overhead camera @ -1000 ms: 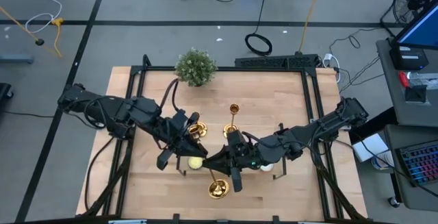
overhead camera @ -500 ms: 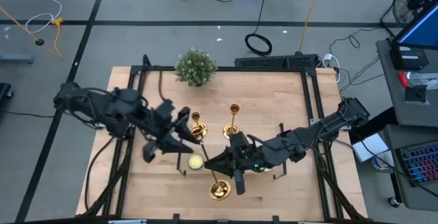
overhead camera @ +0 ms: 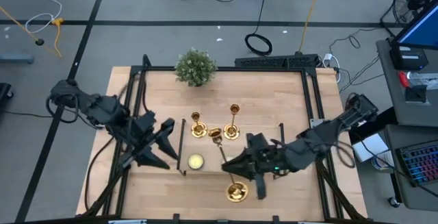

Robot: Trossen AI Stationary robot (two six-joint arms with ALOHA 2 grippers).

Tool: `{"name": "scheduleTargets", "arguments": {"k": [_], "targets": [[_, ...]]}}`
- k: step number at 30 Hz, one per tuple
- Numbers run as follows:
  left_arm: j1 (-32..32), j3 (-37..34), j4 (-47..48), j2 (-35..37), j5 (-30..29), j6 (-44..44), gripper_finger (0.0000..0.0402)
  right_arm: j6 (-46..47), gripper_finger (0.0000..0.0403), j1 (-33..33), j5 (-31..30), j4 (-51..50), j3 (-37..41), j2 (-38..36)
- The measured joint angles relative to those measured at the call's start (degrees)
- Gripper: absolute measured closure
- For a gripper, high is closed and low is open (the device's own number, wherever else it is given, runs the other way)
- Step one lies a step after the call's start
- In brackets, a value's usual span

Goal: Pick & Place candle stick holders
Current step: Put the candle holder on the shelf aligned with the other candle holder

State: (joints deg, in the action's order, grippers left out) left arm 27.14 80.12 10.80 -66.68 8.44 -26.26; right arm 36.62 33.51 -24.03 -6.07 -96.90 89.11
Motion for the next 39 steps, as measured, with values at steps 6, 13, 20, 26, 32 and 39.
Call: {"name": "scheduleTargets", "arguments": {"k": [6,13,20,26,32,39], "targets": [[3.7,0.0,2.9,0.1,-2.8,-0.4,0.0241,0.6,0.0391,3.5,0.1,-7.3,0.0,-4.0],[6.8,0.0,6.7,0.0,-6.5,-1.9,0.0240,11.7,0.0391,6.5,-17.3,-19.1,0.0,-6.5],[9.3,0.0,8.4,0.0,-9.9,-3.2,0.0240,26.8,0.0391,8.1,-38.0,-31.5,-0.1,-5.9],[10.1,0.0,8.8,0.0,-10.4,-4.2,0.0240,28.8,0.0391,7.3,-46.9,-34.1,-0.1,-3.9],[10.9,0.0,8.9,0.0,-12.0,-4.6,0.0240,28.7,0.0391,5.8,-47.7,-35.5,-0.1,-3.0],[11.5,0.0,9.2,0.0,-13.0,-5.4,0.0240,28.2,0.0391,3.1,-44.9,-41.5,-0.1,-6.6]]}}
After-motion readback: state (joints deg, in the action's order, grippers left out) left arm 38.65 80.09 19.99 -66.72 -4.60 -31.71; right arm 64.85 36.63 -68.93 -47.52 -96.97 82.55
